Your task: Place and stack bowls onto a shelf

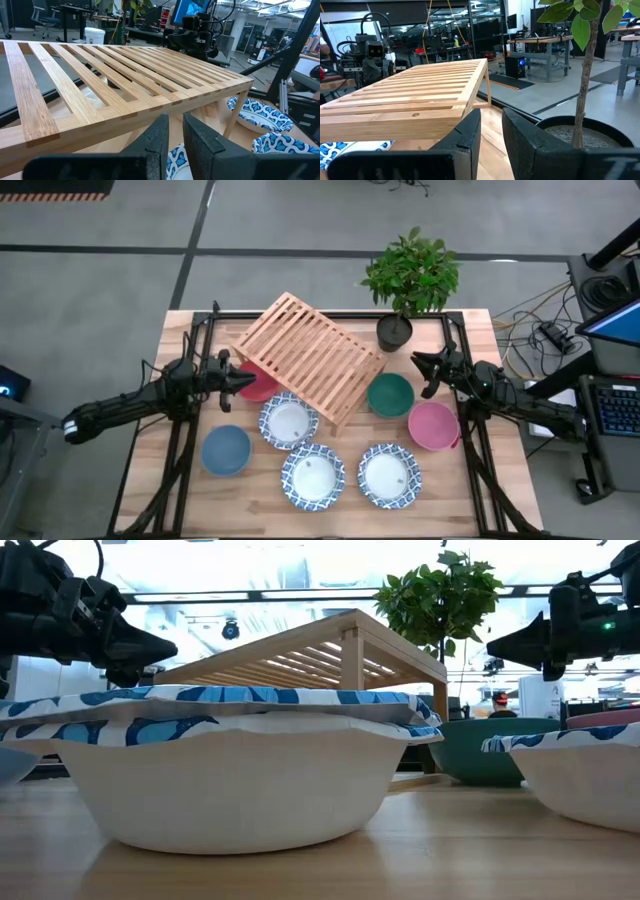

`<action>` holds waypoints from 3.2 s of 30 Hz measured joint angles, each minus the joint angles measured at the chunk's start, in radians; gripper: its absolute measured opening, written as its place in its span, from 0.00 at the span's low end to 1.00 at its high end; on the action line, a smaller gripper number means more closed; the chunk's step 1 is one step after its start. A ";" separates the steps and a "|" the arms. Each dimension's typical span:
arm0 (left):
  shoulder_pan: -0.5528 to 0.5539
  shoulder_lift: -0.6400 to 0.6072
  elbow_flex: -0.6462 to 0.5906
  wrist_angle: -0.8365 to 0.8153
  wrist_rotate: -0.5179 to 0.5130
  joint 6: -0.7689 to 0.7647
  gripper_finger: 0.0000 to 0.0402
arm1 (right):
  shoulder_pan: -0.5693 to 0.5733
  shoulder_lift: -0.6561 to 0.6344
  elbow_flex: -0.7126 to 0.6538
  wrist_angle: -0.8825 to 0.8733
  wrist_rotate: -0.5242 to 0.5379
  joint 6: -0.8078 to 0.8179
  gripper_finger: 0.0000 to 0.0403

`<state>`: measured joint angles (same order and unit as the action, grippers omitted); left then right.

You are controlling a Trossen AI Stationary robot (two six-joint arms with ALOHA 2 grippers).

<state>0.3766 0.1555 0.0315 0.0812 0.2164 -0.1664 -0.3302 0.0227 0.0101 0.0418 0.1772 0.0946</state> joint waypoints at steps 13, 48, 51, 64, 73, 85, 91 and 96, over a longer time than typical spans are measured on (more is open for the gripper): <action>0.000 0.000 0.000 0.000 0.000 0.000 0.10 | 0.000 0.000 0.000 0.000 0.000 0.000 0.17; 0.000 0.000 0.000 0.000 0.000 0.000 0.10 | 0.000 0.000 0.000 0.014 -0.081 0.538 0.17; 0.000 0.000 0.000 0.000 0.000 0.000 0.10 | 0.000 0.000 0.000 0.061 -0.152 0.593 0.17; -0.008 0.000 0.000 0.051 -0.020 -0.540 0.10 | 0.091 0.000 0.000 0.220 -0.335 0.636 0.17; -0.009 0.000 0.000 0.360 -0.064 -0.511 0.10 | 0.154 0.001 0.002 0.362 -0.332 0.477 0.17; -0.083 0.002 0.000 0.824 0.192 -0.251 0.10 | 0.161 0.247 0.176 0.360 -0.282 0.346 0.17; -0.206 0.003 0.001 0.878 0.194 -0.158 0.10 | 0.161 0.484 0.356 0.210 -0.294 0.286 0.17; -0.283 0.021 -0.001 0.848 0.194 -0.149 0.10 | 0.188 0.650 0.584 -0.136 -0.318 0.254 0.17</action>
<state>0.0934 0.1765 0.0307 0.9291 0.4107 -0.3155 -0.1418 0.6724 0.5945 -0.0939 -0.1406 0.3488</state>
